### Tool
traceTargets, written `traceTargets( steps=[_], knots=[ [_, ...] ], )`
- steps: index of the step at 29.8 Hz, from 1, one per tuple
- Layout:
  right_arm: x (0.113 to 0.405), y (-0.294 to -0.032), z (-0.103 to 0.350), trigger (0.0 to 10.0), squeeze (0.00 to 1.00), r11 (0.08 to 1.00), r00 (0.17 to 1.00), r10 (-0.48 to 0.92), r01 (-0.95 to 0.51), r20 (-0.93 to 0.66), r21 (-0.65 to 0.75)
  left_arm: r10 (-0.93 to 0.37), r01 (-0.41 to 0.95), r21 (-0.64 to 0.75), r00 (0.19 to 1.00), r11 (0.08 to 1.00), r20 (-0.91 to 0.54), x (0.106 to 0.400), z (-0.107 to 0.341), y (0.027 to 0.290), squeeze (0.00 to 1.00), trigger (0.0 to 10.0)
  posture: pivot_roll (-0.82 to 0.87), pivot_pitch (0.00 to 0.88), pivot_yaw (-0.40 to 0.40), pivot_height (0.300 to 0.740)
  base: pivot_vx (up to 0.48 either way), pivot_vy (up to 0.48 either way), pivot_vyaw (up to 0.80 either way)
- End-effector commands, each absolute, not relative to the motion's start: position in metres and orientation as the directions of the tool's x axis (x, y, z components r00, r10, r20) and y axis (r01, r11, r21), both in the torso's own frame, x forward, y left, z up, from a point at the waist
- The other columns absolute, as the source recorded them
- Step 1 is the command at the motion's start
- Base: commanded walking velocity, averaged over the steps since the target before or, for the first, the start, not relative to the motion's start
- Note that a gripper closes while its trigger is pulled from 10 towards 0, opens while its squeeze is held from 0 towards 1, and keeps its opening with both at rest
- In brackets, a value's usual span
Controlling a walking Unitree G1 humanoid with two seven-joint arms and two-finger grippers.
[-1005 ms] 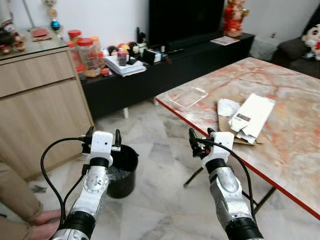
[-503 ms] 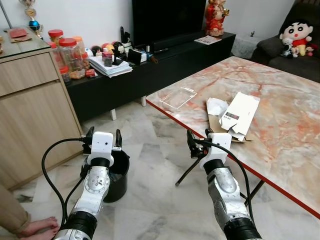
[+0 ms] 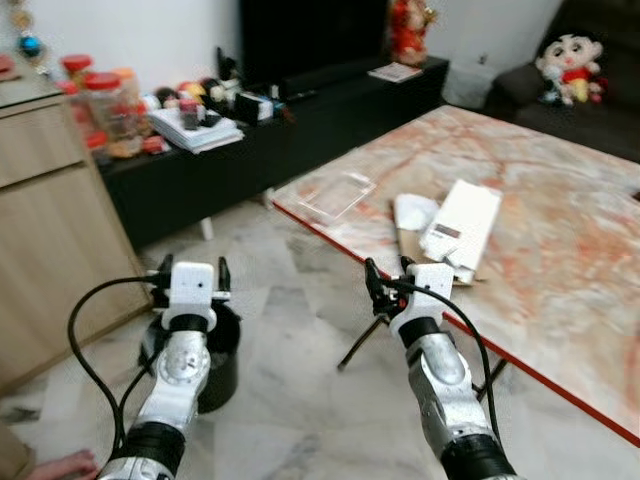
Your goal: Picking trash to rubbish bin
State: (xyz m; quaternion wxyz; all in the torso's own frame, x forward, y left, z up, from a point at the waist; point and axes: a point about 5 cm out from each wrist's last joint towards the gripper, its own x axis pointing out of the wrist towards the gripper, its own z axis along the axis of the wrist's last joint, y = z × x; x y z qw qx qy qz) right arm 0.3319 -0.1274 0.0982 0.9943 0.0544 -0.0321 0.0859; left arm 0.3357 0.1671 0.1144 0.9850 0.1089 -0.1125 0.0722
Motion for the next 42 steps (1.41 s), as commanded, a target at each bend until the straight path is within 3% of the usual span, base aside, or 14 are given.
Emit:
traceTargets(
  steps=[1,34,42],
  knots=[
    [0.3330,-0.1236,0.1015,10.0,0.00,0.977,0.982,0.169,-0.178,0.083,0.115,0.121,-0.174,0.213,0.963,0.961,0.241,0.3366,0.1162,0.1703,0.00,10.0,0.15,0.000,-0.046,0.740,0.000,0.000,-0.79],
    [0.3316,-0.1232,0.0998,10.0,0.00,0.976,0.983,0.168,-0.177,0.081,0.128,0.101,-0.150,0.191,0.964,0.970,0.246,0.3336,0.1163,0.1664,0.00,10.0,0.15,0.000,-0.047,0.740,0.000,0.000,-0.79],
    [0.3313,-0.1238,0.0991,10.0,0.00,0.976,0.983,0.168,-0.177,0.077,0.124,0.109,-0.147,0.166,0.971,0.975,0.215,0.3333,0.1128,0.1667,0.00,10.0,0.15,0.000,-0.048,0.740,0.000,0.098,0.00]
  ],
)
